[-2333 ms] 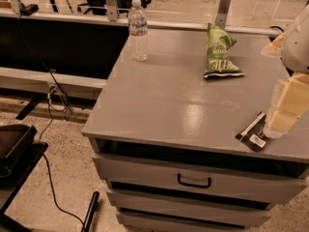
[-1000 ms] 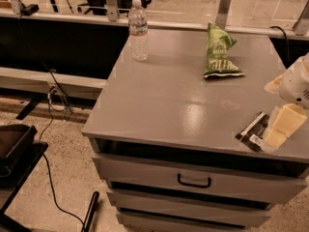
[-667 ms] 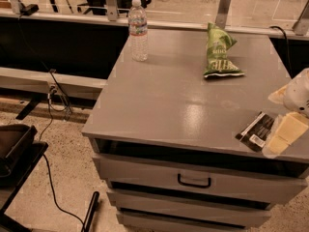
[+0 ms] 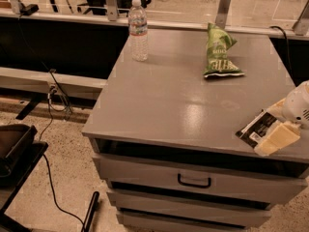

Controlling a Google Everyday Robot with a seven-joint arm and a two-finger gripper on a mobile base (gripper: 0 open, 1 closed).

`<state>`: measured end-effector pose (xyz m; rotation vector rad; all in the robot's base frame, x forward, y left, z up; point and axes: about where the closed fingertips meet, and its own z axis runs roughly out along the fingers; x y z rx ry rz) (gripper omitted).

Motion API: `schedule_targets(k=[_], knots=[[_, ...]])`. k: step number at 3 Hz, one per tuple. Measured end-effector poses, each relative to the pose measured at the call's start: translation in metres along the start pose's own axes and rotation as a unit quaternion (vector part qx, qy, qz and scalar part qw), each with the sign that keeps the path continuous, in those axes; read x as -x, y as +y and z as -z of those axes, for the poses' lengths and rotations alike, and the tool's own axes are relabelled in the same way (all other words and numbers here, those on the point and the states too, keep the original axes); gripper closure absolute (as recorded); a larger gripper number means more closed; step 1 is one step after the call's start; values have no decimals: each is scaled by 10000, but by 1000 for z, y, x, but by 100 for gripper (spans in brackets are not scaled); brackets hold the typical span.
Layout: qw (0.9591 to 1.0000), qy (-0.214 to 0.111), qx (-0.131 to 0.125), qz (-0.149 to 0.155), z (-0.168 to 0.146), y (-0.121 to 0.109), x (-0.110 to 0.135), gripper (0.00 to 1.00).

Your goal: Move rxbar chocolate near green jalapeno chip bag

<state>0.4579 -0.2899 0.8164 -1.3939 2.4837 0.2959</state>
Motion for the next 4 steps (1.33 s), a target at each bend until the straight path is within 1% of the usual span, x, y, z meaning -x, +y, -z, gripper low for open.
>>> schedule_targets(k=[2, 3, 4], knots=[[10000, -1, 1, -4, 11, 0, 4, 87], [10000, -1, 1, -6, 12, 0, 4, 100], [9997, -67, 150, -158, 9, 1, 1, 100]])
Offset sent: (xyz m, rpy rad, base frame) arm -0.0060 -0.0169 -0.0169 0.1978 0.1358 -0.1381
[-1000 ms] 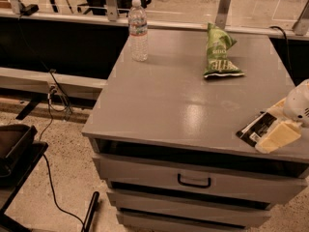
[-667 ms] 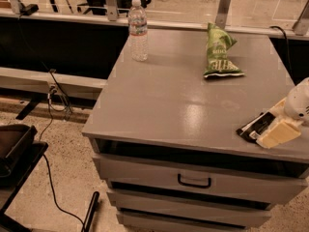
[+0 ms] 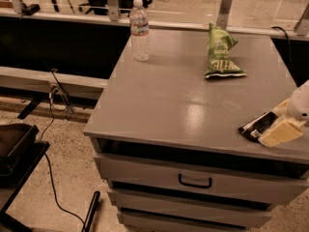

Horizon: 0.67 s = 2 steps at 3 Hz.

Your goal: Move rxbar chocolate near green jalapeno chip bag

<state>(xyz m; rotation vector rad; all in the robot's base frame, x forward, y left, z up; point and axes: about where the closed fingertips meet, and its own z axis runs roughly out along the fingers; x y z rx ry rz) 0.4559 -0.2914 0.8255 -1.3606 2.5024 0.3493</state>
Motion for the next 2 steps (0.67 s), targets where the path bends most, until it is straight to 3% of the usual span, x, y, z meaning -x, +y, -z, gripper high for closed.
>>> schedule_targets(k=[2], knots=[[9997, -153, 110, -174, 1, -4, 3, 100]])
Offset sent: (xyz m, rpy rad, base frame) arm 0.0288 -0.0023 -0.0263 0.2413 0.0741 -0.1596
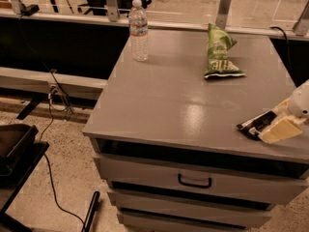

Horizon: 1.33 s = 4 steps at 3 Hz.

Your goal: Move rxbar chocolate near green jalapeno chip bag

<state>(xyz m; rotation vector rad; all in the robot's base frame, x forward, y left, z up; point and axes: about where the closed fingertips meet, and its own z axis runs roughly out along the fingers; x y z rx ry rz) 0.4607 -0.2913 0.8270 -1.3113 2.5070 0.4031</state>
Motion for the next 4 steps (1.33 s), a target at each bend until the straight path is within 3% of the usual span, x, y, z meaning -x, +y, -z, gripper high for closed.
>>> schedule_targets(k=[1, 2, 3, 4], knots=[[10000, -2, -1, -2, 6, 1, 2, 100], [9993, -330, 48, -174, 2, -12, 7, 100], [9993, -332, 47, -175, 7, -12, 9, 100], [9967, -712, 104, -385, 2, -27, 12, 100]])
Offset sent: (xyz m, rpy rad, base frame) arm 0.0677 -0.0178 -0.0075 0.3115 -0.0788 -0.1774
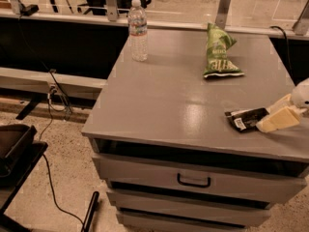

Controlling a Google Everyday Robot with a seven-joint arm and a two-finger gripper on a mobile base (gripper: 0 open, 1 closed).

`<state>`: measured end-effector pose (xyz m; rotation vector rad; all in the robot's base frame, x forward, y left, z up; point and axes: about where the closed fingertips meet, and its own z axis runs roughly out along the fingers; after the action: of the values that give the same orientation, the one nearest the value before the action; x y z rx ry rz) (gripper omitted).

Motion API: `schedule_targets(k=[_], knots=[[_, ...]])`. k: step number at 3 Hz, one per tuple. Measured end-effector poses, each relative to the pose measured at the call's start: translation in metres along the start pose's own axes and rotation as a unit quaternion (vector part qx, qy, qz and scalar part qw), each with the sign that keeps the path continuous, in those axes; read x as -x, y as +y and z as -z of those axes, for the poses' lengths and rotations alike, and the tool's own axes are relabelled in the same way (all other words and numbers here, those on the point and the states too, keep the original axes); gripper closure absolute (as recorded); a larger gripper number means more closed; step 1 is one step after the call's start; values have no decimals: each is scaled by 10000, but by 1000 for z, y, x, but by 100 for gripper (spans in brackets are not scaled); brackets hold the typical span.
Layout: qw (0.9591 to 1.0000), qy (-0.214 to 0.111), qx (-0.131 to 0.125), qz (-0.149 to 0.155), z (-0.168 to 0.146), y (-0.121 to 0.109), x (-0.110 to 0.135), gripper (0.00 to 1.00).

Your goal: Move rxbar chocolate near green jalapeno chip bag

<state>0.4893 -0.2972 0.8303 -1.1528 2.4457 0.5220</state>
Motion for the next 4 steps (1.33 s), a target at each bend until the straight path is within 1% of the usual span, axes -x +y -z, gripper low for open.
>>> schedule_targets(k=[1, 2, 3, 4], knots=[[10000, -2, 0, -1, 2, 0, 1, 100], [9987, -427, 113, -250, -2, -12, 5, 100], [9987, -428, 113, -249, -2, -12, 5, 100], [9974, -719, 6, -62, 9, -11, 21, 100]])
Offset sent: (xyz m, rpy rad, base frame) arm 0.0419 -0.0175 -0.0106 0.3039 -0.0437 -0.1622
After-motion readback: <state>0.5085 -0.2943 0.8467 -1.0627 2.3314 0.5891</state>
